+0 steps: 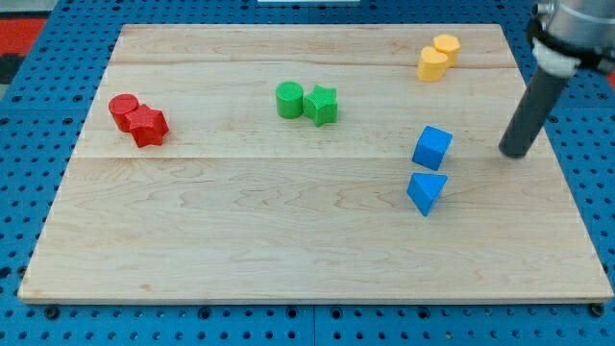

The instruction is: Keep blue triangle below green star

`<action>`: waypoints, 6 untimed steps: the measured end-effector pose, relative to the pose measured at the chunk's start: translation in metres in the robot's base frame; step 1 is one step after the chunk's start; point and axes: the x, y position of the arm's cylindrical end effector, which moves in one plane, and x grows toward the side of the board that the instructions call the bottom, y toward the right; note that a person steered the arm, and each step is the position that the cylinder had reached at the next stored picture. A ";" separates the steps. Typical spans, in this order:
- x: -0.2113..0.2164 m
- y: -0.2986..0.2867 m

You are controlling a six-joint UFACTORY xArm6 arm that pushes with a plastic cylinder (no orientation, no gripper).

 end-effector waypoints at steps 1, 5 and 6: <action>0.028 -0.069; 0.027 -0.159; -0.003 -0.096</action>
